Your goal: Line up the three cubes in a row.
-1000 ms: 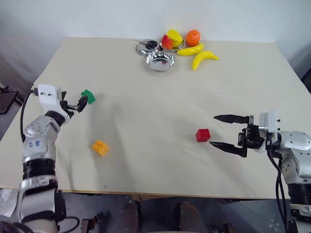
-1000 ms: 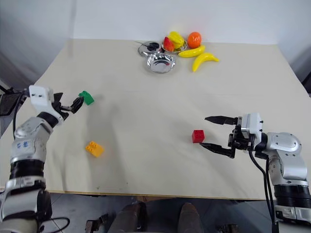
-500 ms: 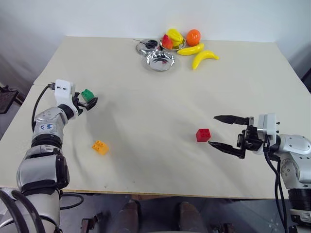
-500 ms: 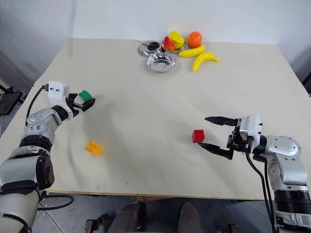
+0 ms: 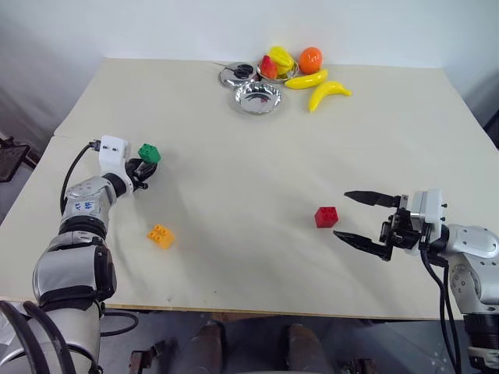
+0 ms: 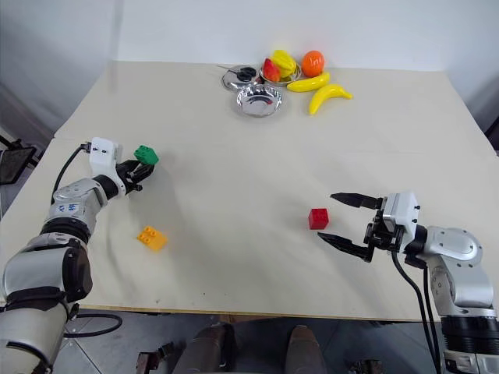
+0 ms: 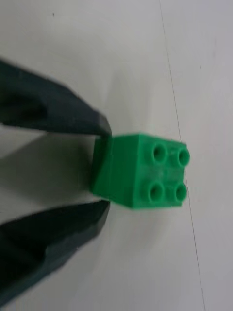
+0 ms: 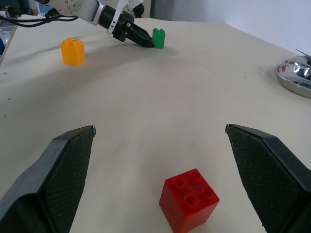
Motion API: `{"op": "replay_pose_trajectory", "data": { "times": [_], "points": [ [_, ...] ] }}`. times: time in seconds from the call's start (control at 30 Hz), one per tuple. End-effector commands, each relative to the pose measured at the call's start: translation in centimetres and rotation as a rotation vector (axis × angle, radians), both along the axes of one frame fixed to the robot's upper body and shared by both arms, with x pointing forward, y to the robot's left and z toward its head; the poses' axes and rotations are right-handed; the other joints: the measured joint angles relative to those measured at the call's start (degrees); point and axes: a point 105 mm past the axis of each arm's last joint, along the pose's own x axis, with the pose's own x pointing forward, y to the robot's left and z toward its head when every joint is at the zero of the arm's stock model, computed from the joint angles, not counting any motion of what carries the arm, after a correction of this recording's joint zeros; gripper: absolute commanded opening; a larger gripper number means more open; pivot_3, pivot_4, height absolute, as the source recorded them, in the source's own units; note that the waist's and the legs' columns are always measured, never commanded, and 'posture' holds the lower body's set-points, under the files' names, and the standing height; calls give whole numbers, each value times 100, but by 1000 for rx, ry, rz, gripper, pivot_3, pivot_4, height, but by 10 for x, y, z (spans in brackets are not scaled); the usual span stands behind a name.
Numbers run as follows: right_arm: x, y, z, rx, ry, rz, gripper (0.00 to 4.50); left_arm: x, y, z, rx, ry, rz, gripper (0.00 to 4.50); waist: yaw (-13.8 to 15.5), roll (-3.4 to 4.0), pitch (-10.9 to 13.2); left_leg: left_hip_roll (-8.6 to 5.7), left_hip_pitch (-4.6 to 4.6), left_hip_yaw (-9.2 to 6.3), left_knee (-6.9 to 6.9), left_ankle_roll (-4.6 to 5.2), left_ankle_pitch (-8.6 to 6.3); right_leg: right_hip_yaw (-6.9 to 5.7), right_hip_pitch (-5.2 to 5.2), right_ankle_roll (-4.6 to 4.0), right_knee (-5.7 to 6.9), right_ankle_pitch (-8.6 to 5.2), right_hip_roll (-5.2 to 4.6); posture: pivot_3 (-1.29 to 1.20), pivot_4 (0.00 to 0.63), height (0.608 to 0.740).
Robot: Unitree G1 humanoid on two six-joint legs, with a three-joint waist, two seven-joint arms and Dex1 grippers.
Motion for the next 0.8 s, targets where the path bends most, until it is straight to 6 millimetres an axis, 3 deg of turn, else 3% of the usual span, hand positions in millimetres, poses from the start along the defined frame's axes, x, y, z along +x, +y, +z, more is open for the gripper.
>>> {"op": "replay_pose_trajectory", "data": {
  "times": [0.03,0.3,0.43,0.53,0.6,0.8],
  "points": [
    [-4,-2,12,16,-70,-10,4500,0,-1,10,-25,-46,-36,1444,1,0,0,0,0,0,0,0,0,0,0,0,0,0,0,0,150,740],
    [-6,-1,4,31,-64,-18,4500,-10,5,20,-47,-97,-109,1444,-7,-1,0,0,0,1,0,0,0,0,-1,0,0,0,0,0,150,740],
    [-9,0,3,36,-67,-21,4500,-17,-7,49,-24,-223,-283,1444,0,-1,0,0,0,1,0,0,0,0,-1,0,1,0,0,0,150,740],
    [-13,-7,7,26,-68,-32,4500,-30,-30,72,49,-292,-533,1444,18,-2,1,1,-1,2,0,0,0,-1,-1,0,0,0,0,0,150,740],
    [-17,-18,10,-1,-60,-50,4500,-40,-58,79,158,-284,-759,1444,53,-3,1,0,-2,3,5,0,0,-1,2,0,0,0,0,0,150,740],
    [-26,-44,19,-73,-39,-100,4500,-63,-133,71,303,-185,-1203,1444,100,-3,1,2,-4,4,20,7,-4,0,9,3,0,2,1,0,150,740]
  ]
}}
